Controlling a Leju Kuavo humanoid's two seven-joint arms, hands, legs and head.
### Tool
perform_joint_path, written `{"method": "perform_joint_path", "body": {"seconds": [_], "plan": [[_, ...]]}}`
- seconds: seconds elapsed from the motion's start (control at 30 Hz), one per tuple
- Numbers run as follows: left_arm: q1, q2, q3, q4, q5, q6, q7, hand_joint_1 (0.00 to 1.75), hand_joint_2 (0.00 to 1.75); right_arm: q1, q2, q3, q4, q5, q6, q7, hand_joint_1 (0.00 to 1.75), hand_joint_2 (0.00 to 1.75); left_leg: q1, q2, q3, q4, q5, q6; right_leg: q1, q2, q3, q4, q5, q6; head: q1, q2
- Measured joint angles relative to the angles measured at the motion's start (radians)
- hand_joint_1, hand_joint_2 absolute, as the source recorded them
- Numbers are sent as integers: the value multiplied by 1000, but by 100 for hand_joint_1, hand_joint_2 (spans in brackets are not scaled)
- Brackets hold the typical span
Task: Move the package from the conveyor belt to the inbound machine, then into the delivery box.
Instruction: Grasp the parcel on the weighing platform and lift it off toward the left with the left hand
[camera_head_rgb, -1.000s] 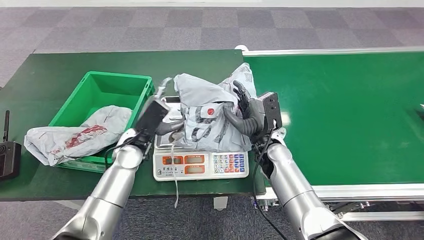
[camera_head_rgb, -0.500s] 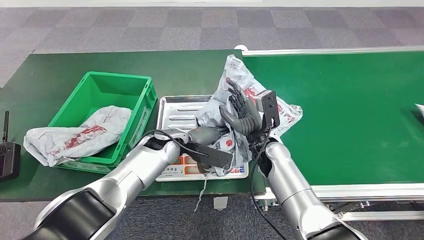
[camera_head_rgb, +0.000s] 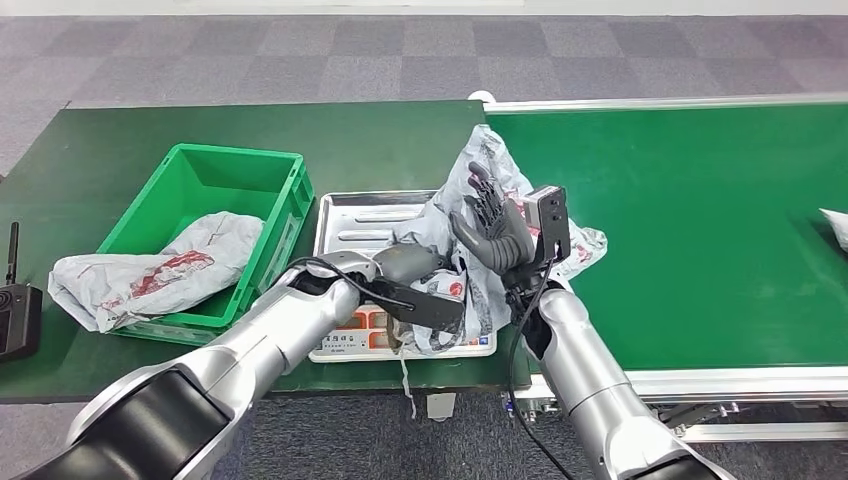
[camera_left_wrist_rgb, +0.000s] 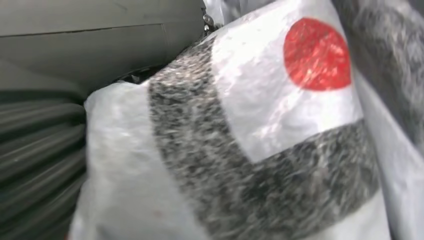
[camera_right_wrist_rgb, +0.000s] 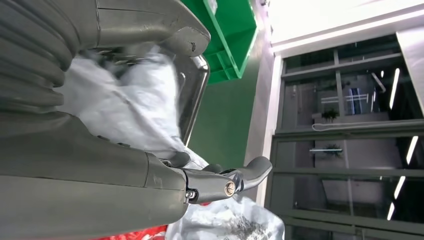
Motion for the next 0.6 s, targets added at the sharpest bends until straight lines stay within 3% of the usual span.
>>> {"method": "perform_joint_path", "body": {"seconds": [0.23, 0.6], "plan": [[-31, 40, 1, -89, 13, 54, 26, 175, 175, 13, -15, -7, -8, -8, 7, -10, 0, 175, 0, 0, -1, 0, 0, 0, 0, 0, -1, 0, 0, 0, 0, 0], [-68, 183, 11, -349, -32, 115, 111, 175, 175, 88, -31, -52, -84, 8, 11, -25, 0, 175, 0, 0, -2, 0, 0, 0, 0, 0, -2, 1, 0, 0, 0, 0]]}}
